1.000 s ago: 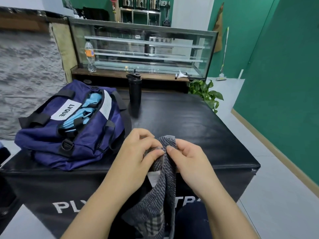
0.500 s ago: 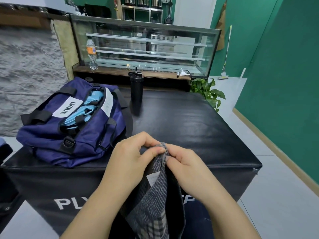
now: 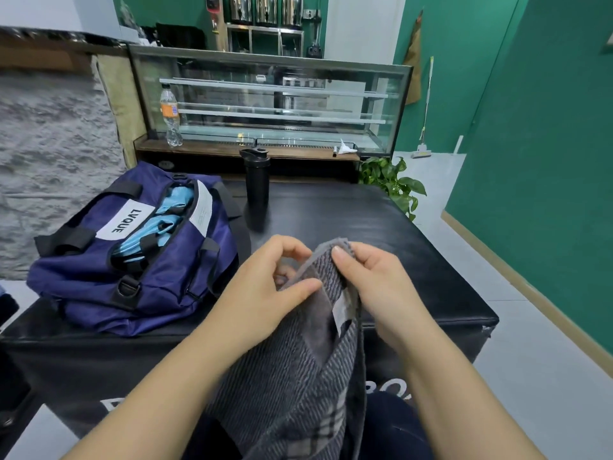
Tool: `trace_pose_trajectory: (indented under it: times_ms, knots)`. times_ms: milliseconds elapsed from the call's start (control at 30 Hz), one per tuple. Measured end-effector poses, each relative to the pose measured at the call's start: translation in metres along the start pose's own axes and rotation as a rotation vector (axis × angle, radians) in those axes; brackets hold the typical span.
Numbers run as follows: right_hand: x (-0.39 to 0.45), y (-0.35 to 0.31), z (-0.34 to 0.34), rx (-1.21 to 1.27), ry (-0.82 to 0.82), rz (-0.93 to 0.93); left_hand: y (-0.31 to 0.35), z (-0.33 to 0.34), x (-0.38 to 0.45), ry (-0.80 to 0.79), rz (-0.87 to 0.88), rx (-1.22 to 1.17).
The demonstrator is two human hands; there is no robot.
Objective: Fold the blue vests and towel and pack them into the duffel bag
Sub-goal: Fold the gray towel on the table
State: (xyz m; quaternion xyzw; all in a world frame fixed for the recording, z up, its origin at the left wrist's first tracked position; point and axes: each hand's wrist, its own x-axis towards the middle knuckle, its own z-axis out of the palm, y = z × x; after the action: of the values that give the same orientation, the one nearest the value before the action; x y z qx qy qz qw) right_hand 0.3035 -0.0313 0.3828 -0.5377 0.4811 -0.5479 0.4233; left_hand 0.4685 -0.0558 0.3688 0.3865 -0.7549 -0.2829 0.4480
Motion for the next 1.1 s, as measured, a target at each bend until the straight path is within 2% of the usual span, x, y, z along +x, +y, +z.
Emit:
trace_pose_trajectory:
  times_ms: [133,233,400,533,633,700,767,833,967,1033,1100]
  knots:
    - [0.018,-0.020,-0.009,0.194,0.029,0.031,-0.008,-0.011,0.010,-0.255,0.006,0.322]
    - [0.029,-0.037,-0.024,0.215,0.036,-0.010,-0.017,-0.022,0.008,-0.419,0.002,0.478]
    - [0.042,-0.050,-0.050,0.180,0.122,-0.010,-0.022,-0.058,0.011,-0.530,-0.053,0.576]
    - [0.054,-0.045,-0.065,0.054,0.173,0.008,-0.022,-0.083,0.024,-0.557,-0.028,0.901]
    - [0.057,-0.045,-0.077,-0.112,0.277,-0.004,-0.015,-0.106,0.036,-0.469,0.038,1.206]
    - [0.055,-0.047,-0.087,-0.286,0.348,-0.035,-0.011,-0.123,0.042,-0.402,0.044,1.288]
    - [0.052,-0.047,-0.096,-0.422,0.376,-0.054,-0.004,-0.134,0.046,-0.320,0.057,1.225]
    - [0.049,-0.048,-0.100,-0.435,0.382,-0.039,0.005,-0.135,0.050,-0.252,0.062,1.036]
    - [0.043,-0.048,-0.098,-0.250,0.377,0.005,0.005,-0.127,0.054,-0.019,0.040,0.794]
    - [0.041,-0.045,-0.096,-0.197,0.382,-0.004,0.001,-0.119,0.054,0.110,0.034,0.764]
    - [0.041,-0.042,-0.096,-0.173,0.389,-0.012,-0.001,-0.111,0.056,0.172,0.015,0.753]
